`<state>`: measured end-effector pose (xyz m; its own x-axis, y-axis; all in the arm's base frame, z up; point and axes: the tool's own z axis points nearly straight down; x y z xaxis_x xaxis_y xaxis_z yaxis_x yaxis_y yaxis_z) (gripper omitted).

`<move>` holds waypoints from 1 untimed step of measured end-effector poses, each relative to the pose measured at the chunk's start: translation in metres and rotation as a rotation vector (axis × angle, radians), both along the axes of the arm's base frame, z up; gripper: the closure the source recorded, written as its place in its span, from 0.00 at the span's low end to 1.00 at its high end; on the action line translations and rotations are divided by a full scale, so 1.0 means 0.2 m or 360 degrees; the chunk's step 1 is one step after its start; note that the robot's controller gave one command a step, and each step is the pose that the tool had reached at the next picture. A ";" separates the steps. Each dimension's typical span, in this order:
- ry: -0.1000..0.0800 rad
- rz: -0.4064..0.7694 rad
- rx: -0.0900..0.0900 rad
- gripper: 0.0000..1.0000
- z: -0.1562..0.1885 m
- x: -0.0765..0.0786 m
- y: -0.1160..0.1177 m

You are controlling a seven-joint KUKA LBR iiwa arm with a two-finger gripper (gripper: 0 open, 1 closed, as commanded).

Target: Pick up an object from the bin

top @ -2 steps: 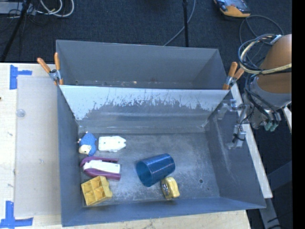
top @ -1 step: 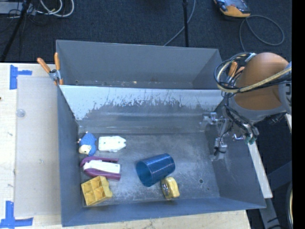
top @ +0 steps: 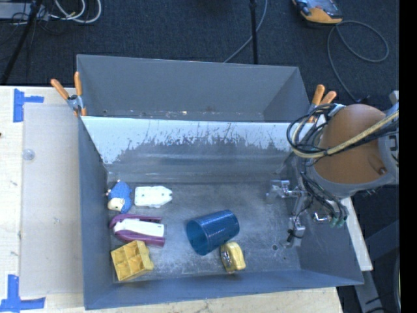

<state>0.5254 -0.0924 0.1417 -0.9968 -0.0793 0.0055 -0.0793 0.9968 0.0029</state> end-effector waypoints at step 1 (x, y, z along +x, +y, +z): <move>0.0007 0.0004 -0.0003 0.00 -0.09 -0.07 0.12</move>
Offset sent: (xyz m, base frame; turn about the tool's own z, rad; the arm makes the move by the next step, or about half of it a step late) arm 0.0028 0.0644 -0.0717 0.0368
